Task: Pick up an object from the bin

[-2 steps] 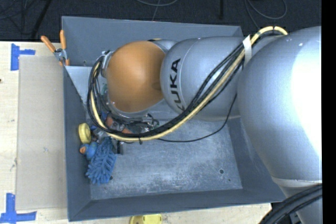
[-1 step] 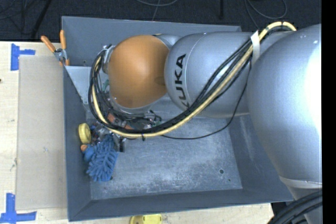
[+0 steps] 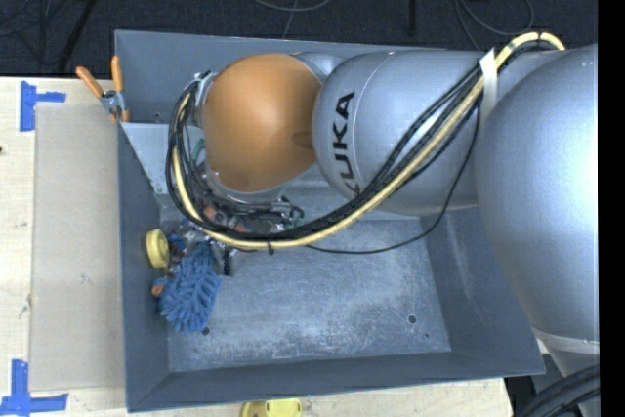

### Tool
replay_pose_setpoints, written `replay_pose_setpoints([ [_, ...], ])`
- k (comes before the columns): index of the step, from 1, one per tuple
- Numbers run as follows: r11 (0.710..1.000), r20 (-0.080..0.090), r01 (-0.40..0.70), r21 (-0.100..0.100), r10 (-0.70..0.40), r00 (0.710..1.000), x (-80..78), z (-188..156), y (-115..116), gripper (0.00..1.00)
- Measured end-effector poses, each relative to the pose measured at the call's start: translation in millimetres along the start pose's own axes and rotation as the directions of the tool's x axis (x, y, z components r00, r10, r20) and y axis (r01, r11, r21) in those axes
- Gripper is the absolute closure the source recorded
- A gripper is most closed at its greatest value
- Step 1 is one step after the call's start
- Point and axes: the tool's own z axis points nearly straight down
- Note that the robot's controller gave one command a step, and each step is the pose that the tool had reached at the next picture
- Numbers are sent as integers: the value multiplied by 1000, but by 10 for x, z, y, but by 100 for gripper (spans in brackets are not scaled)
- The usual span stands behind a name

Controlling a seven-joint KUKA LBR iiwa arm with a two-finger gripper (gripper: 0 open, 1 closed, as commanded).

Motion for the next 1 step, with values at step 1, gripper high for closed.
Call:
replay_pose_setpoints([
  [1, 1000, 5, -1, 2, 1, 1000, -8, -155, -1, 100],
])
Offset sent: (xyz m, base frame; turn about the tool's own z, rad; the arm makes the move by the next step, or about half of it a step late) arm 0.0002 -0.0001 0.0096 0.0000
